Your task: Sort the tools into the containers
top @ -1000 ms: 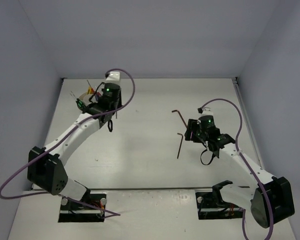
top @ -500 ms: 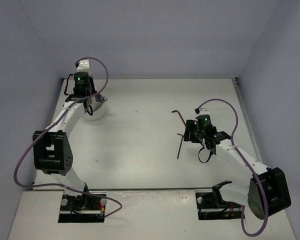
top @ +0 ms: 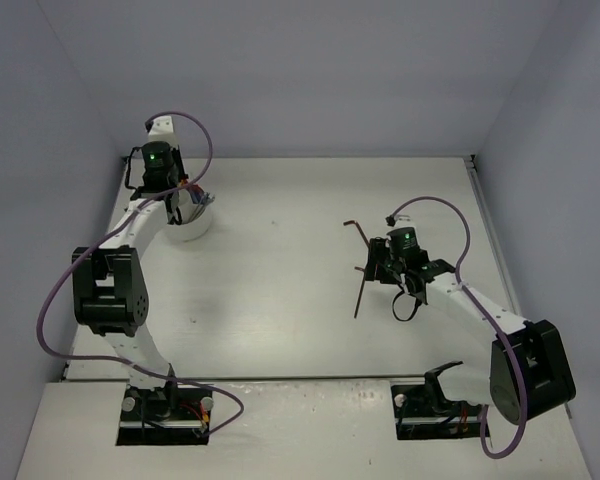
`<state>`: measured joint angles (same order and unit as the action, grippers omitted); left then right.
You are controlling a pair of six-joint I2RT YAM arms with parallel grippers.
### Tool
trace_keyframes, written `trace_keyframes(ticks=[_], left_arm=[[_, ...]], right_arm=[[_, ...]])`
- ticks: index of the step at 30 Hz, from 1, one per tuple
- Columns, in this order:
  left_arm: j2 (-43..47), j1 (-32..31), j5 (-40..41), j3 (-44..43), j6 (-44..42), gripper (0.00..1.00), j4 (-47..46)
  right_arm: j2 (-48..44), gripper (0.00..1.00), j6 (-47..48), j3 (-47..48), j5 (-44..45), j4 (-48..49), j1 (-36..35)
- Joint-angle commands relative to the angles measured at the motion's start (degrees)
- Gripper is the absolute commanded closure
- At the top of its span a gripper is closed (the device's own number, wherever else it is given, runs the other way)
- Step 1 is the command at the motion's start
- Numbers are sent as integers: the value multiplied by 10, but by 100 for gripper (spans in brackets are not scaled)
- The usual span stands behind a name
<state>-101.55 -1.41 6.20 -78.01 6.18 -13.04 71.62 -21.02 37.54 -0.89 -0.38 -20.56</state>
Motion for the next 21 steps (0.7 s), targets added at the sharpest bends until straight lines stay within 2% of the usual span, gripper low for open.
trace_keyframes(ticks=[1,5,10,12,17,21], left_arm=[[-9,5,-2,10,-4,100,-95],[-11,5,0,28,9,100,-101],[7,5,8,51,23,80,-101],[22,4,10,67,28,67,-100],[72,0,10,88,36,46,-97],[143,-8,18,85,25,35,-61]], right_arm=[[8,46,3,19,6,26,4],[6,46,2,19,6,28,3],[6,46,-1,17,6,32,3],[5,46,-4,16,5,34,3],[-7,47,-10,13,-1,31,3],[8,48,-19,21,-13,22,2]])
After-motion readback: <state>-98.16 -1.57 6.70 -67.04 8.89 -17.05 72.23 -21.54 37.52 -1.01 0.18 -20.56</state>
